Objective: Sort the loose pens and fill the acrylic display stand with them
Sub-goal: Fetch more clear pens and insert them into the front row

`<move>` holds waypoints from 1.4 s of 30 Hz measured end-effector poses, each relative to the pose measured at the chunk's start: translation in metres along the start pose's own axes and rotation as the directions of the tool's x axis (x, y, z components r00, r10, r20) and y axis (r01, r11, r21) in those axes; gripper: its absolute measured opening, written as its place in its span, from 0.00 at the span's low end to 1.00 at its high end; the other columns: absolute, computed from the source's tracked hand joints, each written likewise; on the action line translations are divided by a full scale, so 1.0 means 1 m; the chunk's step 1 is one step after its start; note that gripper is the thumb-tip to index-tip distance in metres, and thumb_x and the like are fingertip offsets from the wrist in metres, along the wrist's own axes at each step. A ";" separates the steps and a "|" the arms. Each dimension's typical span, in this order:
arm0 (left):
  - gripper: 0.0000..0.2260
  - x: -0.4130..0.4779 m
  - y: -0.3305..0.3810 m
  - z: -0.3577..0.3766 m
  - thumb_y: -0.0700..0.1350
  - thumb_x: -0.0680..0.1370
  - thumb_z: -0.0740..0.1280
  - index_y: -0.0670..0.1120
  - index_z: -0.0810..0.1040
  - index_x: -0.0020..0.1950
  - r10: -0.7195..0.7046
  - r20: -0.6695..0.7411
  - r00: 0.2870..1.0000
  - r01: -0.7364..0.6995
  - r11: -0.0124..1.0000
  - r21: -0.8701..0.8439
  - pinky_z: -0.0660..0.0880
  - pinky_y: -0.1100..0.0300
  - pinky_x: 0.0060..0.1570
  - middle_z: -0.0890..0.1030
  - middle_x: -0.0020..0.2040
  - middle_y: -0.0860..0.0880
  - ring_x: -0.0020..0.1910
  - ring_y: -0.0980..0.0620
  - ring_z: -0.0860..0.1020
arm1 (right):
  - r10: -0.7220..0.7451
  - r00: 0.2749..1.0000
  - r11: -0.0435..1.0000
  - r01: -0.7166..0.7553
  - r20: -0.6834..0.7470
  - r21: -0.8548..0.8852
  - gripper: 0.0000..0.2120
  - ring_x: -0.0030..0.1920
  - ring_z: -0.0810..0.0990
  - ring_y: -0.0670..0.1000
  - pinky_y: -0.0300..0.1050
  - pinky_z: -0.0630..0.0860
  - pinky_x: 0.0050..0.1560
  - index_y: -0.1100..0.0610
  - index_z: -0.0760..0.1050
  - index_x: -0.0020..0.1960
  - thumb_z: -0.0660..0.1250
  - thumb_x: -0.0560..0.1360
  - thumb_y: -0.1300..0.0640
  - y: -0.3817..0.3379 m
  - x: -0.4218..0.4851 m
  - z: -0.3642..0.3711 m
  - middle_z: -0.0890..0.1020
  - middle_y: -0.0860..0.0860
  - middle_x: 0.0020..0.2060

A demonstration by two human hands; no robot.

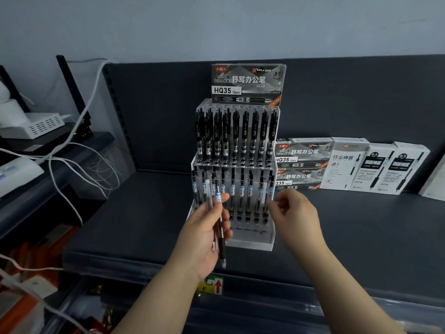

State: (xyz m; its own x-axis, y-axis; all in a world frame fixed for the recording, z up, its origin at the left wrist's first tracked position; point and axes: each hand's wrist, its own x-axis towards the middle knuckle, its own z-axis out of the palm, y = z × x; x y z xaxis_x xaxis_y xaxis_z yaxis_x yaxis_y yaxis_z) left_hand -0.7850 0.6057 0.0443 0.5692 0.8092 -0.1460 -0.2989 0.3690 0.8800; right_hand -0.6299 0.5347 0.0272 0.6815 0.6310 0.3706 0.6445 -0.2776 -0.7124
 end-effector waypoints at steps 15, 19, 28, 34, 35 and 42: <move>0.11 0.018 0.032 -0.063 0.46 0.81 0.58 0.49 0.79 0.57 0.123 0.011 0.992 -0.123 0.990 0.065 0.75 0.61 0.45 0.82 0.42 0.49 0.42 0.54 0.81 | -0.033 0.953 0.946 -0.068 0.303 0.318 0.06 0.32 0.78 0.39 0.30 0.73 0.32 0.52 0.81 0.49 0.67 0.75 0.55 -0.097 -0.009 0.057 0.82 0.45 0.33; 0.08 0.030 0.036 -0.087 0.43 0.81 0.59 0.47 0.78 0.53 0.128 -0.066 0.990 -0.116 0.980 0.162 0.66 0.63 0.32 0.67 0.28 0.52 0.27 0.57 0.64 | 0.062 0.989 0.949 -0.099 0.131 0.299 0.07 0.30 0.76 0.39 0.30 0.70 0.30 0.54 0.80 0.49 0.67 0.75 0.53 -0.102 0.001 0.071 0.82 0.46 0.34; 0.10 0.037 0.039 -0.109 0.48 0.82 0.54 0.46 0.72 0.49 0.094 -0.084 0.992 -0.083 0.989 0.122 0.63 0.60 0.31 0.66 0.26 0.53 0.25 0.56 0.62 | 0.048 0.985 0.998 -0.039 0.168 -0.057 0.08 0.28 0.73 0.43 0.30 0.68 0.27 0.58 0.80 0.48 0.65 0.77 0.55 -0.102 -0.008 0.108 0.76 0.46 0.29; 0.10 0.033 0.038 -0.116 0.43 0.82 0.56 0.45 0.74 0.47 0.096 0.018 0.995 -0.097 0.984 0.151 0.66 0.62 0.32 0.70 0.28 0.53 0.28 0.56 0.66 | 0.072 0.982 0.983 -0.040 0.177 -0.179 0.11 0.30 0.75 0.49 0.39 0.71 0.30 0.61 0.79 0.46 0.63 0.78 0.55 -0.109 -0.011 0.110 0.80 0.53 0.33; 0.09 0.032 0.038 -0.117 0.43 0.82 0.56 0.45 0.75 0.48 0.098 0.035 0.995 -0.102 0.982 0.157 0.68 0.63 0.32 0.71 0.29 0.53 0.28 0.56 0.67 | 0.079 0.980 0.981 -0.044 0.185 -0.190 0.11 0.32 0.77 0.50 0.41 0.73 0.33 0.61 0.79 0.47 0.62 0.78 0.55 -0.110 -0.013 0.109 0.81 0.54 0.35; 0.05 0.023 0.041 -0.122 0.40 0.79 0.63 0.45 0.79 0.49 0.098 0.089 0.991 -0.110 0.983 0.145 0.76 0.61 0.39 0.78 0.35 0.52 0.35 0.56 0.76 | 0.121 0.984 0.979 -0.096 0.134 -0.179 0.10 0.37 0.75 0.45 0.32 0.69 0.36 0.58 0.77 0.54 0.66 0.76 0.53 -0.114 -0.017 0.110 0.79 0.48 0.40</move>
State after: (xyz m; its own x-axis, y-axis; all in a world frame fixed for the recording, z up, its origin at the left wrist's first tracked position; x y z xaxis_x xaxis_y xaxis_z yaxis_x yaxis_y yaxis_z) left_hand -0.8770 0.6953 0.0220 0.6031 0.7974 -0.0181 -0.2457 0.2074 0.9469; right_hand -0.7530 0.6351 0.0364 0.7016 0.6843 0.1988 0.6281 -0.4620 -0.6261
